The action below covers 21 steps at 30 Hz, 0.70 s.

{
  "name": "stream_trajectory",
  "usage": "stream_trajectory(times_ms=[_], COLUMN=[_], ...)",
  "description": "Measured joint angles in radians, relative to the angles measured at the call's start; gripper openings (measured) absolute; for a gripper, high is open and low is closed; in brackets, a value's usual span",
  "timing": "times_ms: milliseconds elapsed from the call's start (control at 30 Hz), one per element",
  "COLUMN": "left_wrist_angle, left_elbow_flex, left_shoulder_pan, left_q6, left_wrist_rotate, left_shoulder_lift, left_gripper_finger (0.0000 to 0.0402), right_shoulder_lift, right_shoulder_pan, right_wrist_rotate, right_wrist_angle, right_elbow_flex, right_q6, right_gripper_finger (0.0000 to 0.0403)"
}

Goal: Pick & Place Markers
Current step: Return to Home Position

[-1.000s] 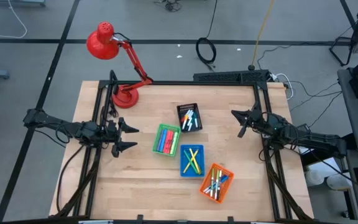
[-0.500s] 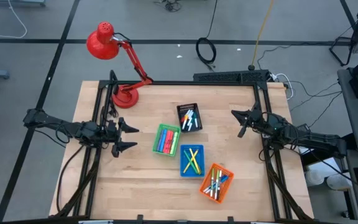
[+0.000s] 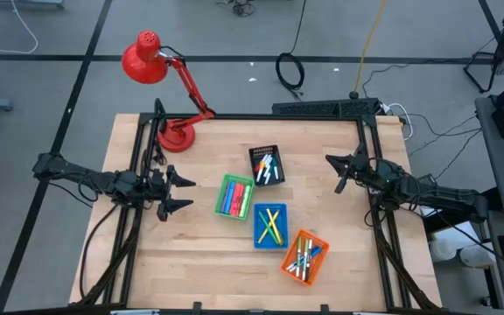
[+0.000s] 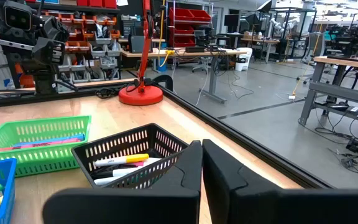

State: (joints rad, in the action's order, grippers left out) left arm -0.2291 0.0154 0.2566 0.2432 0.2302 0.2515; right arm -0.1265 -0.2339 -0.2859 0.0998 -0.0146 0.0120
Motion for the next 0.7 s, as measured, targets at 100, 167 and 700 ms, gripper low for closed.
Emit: stream_trajectory(times_ms=[100,167,700], left_wrist_angle=[0.000,0.000,0.000], left_elbow_flex=[0.000,0.000,0.000], left_shoulder_pan=[0.000,0.000,0.000], left_q6=[0.000,0.000,0.000], left_wrist_rotate=[0.000,0.000,0.000], left_shoulder_lift=[0.000,0.000,0.000], left_gripper_finger=[0.0310,0.0314,0.0308], right_shoulder_lift=[0.000,0.000,0.000], right_shoulder_pan=[0.000,0.000,0.000], right_wrist_rotate=[0.000,0.000,0.000], right_wrist_angle=[0.000,0.000,0.000], right_elbow_flex=[0.000,0.000,0.000], right_q6=[0.000,0.000,0.000], right_gripper_finger=[0.0000,0.0000,0.0000])
